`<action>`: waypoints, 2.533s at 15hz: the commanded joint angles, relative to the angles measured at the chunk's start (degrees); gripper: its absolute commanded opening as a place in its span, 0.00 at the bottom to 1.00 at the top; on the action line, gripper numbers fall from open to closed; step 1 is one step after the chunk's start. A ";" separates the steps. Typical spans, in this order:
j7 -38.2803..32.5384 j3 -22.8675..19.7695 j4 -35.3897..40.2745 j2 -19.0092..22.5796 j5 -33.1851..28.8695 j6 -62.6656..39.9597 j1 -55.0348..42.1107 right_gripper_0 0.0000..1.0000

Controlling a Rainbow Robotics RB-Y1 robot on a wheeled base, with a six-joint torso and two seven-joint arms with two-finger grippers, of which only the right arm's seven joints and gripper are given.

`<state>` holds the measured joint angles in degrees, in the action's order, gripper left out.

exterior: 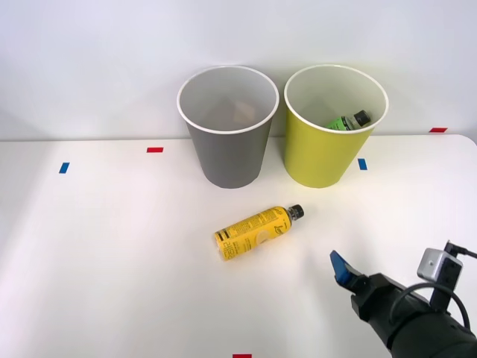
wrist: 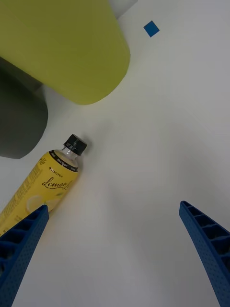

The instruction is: Put cans in the gray bin, plastic bottles in the light green bin

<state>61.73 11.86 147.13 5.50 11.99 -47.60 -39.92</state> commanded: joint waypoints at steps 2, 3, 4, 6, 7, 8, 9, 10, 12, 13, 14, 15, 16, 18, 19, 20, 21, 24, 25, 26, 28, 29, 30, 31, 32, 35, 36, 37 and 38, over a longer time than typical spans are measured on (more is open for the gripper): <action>-19.81 -1.84 0.53 -0.31 -0.65 -20.96 16.01 0.94; -25.08 -1.84 0.44 -0.14 -1.00 -27.37 20.40 0.94; -28.78 -1.75 0.44 -0.14 -1.00 -31.94 23.48 0.94; -35.98 -0.87 -0.61 -0.05 -0.56 -37.92 28.84 0.94; -39.15 -0.26 -2.63 0.30 -0.65 -37.83 30.77 0.94; -41.43 0.18 -5.01 0.74 -0.74 -37.83 32.97 0.94; -43.98 0.62 -8.17 1.53 -0.83 -37.83 36.14 0.94; -46.00 1.24 -10.54 2.24 -0.83 -37.92 38.51 0.94; -51.63 3.78 -15.47 3.91 -1.09 -37.83 42.82 0.94; -53.65 5.10 -17.58 4.44 -1.62 -37.92 44.57 0.94; -55.23 6.33 -19.51 4.70 -2.14 -37.83 46.07 0.94; -56.99 8.27 -21.88 4.87 -3.37 -37.83 47.91 0.94; -58.13 9.06 -23.55 4.79 -3.64 -37.83 48.97 0.94; -59.01 9.50 -26.80 4.26 -3.73 -37.92 51.25 0.94; -59.10 9.50 -28.03 3.91 -3.64 -37.83 52.13 0.94; -59.36 9.59 -29.62 3.38 -3.81 -37.83 53.10 0.94; -59.63 9.59 -30.76 2.85 -4.25 -37.83 53.80 0.94; -59.80 9.50 -33.75 0.66 -5.84 -37.83 55.03 0.94; -59.80 9.50 -34.36 0.04 -6.10 -37.83 55.21 0.94; -59.80 9.50 -34.98 -0.66 -6.63 -37.83 55.30 0.94; -59.63 9.50 -36.38 -2.07 -8.03 -37.83 55.65 0.94; -59.63 9.50 -37.97 -2.95 -9.18 -37.83 56.18 0.94; -59.54 9.41 -39.90 -3.74 -10.23 -37.66 56.88 0.94; -59.71 9.41 -41.83 -4.44 -11.02 -36.51 57.41 0.94; -59.80 9.23 -43.59 -4.88 -11.81 -35.19 57.93 0.94; -59.71 8.53 -45.00 -5.32 -12.16 -34.23 58.37 0.94; -59.45 8.62 -45.00 -5.14 -12.34 -34.23 58.37 0.94; -59.19 8.62 -45.00 -5.06 -12.52 -34.23 58.37 0.72; -59.01 8.62 -45.00 -5.06 -12.95 -34.23 58.37 0.14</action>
<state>2.48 20.48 102.14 0.38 -0.57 -81.85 18.47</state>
